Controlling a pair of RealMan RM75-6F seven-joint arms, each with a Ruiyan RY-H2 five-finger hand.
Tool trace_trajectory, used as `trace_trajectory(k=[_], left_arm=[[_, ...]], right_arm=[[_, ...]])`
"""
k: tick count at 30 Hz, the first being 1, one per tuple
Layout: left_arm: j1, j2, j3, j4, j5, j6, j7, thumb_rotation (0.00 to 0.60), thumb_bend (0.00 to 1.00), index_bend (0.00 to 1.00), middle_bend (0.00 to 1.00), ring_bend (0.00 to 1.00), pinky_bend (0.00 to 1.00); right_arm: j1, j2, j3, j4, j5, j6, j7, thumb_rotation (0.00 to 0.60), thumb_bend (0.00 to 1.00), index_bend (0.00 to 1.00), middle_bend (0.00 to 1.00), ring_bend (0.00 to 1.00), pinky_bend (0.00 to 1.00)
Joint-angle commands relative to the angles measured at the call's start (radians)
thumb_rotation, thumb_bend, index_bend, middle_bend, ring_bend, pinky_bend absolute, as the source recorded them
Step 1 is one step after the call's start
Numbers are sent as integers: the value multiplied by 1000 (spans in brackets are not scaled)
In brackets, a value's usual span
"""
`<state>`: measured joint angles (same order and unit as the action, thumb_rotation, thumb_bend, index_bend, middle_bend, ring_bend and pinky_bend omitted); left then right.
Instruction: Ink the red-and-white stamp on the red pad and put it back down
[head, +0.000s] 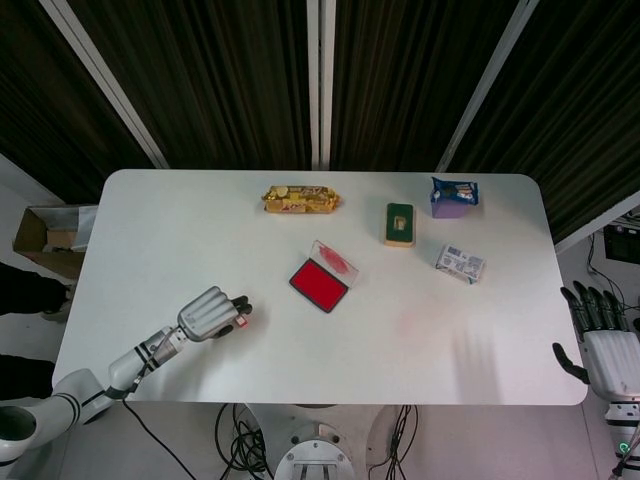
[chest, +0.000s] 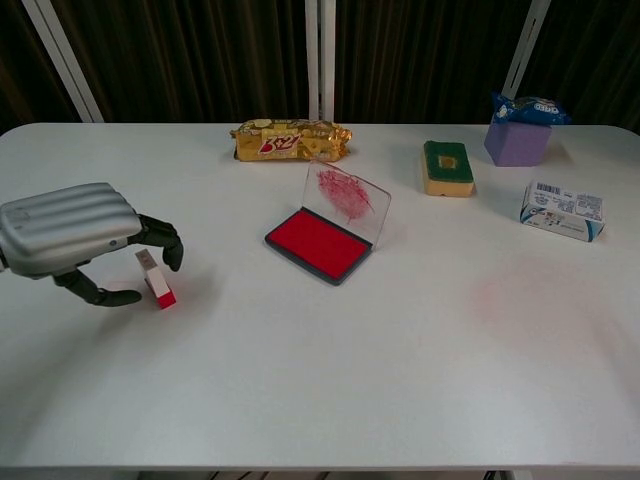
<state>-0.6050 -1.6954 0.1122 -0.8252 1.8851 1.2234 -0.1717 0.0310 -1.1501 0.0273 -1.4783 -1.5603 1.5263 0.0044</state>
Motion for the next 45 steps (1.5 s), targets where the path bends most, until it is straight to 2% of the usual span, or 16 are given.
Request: trace_trajectory(k=[1,9,21,30,36,41,45], left_arm=[[-6,-14,12,25,-3,10,-14,600,268,421,410,935,1000],[-13,-39,35,72,-4,30,-25,600,309,453,440,943,1000],[-24,-59,47,109,-25,37,-37,600,313,480,466,947,1000],[-25,-67,54,129,-33,53,-29,600,316,544,523,974,1000],[-30,-68,57,130,-38,56,-33,600,354,578,555,984,1000],[-40,-50,53,101,-52,49,-57,600,378,595,571,992,1000],[-69,9,28,-25,-110,-28,-151,600,382,598,574,995,1000]], right_arm=[[-1,1,1,1,3,1,1,600,236,0,0,0,0],[-1,-2,2,7,11,-7,5,600,243,0,0,0,0],[1,-2,4,10,22,-17,3,600,244,0,0,0,0],[2,0,6,6,27,-21,0,600,244,0,0,0,0],[2,0,5,5,30,-25,-1,600,244,0,0,0,0],[2,2,7,5,31,-23,0,600,244,0,0,0,0],[3,3,8,5,31,-24,3,600,245,0,0,0,0]])
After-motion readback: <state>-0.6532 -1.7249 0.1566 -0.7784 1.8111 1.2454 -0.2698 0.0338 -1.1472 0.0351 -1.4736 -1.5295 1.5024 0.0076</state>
